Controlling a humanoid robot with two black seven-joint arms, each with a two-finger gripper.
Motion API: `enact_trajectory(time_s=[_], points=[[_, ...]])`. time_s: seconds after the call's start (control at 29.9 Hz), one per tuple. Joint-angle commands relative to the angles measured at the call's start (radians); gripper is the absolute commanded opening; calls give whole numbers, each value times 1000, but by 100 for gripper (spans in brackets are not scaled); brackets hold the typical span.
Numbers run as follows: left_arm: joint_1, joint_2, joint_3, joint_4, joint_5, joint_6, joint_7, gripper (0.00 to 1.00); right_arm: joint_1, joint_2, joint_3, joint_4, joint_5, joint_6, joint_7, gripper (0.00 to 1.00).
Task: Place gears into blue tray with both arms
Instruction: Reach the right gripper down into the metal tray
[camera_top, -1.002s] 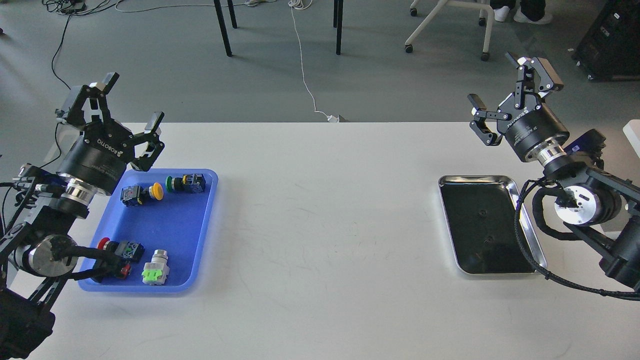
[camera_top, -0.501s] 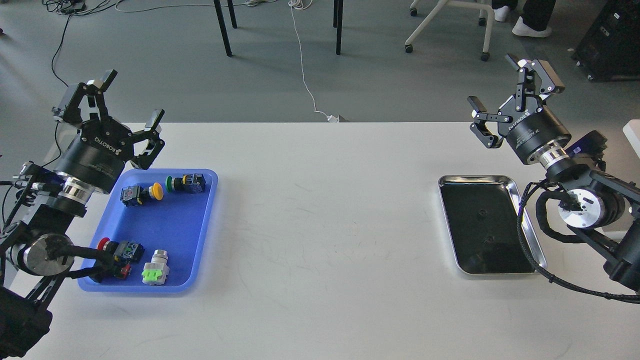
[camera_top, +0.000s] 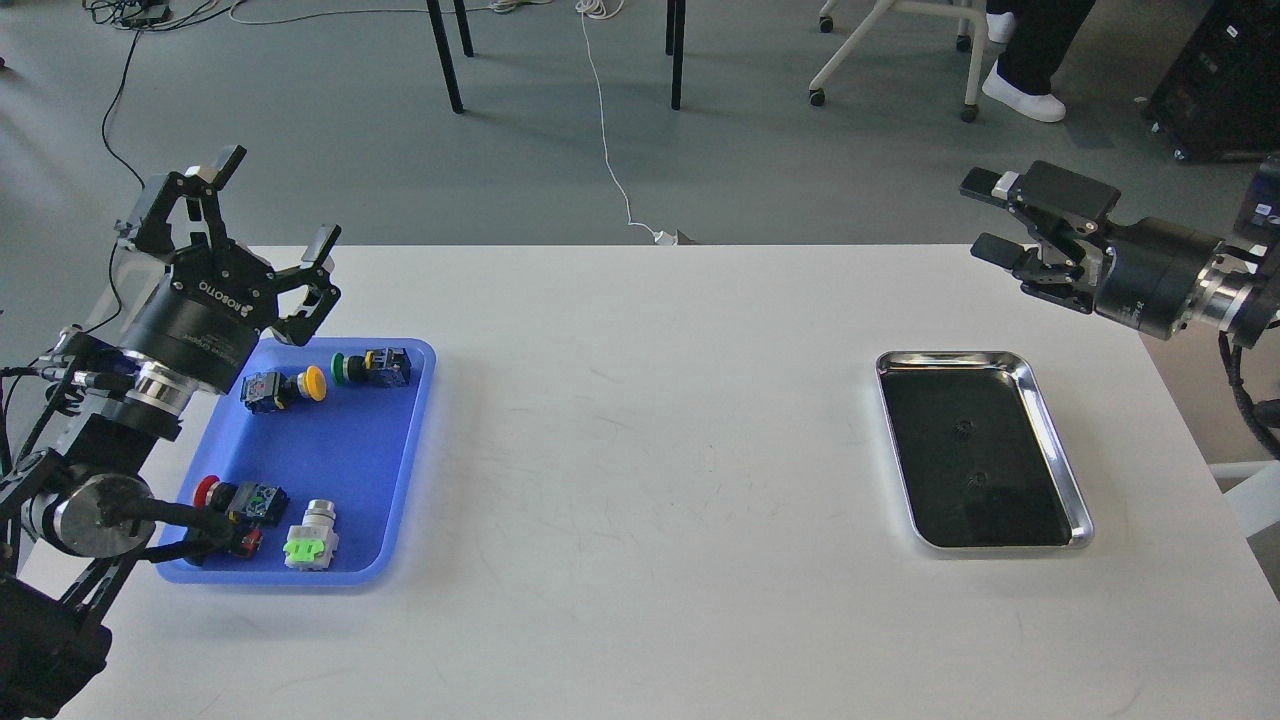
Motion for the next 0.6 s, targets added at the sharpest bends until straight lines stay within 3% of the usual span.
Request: enact_trajectory(time_s=[0.0, 0.1, 0.27, 0.57], points=[[-3, -27, 3, -5, 4, -7, 4, 99, 166, -24, -198, -3, -294, 21, 0, 99], [-3, -29, 3, -6, 4, -10, 4, 99, 324, -13, -390, -9, -458, 19, 0, 99], [-1, -33, 3, -6, 9, -8, 6, 99, 493, 80, -608, -56, -540, 19, 0, 99], [2, -30, 0, -15, 9, -10, 4, 99, 533, 304, -848, -241, -669, -61, 0, 95]])
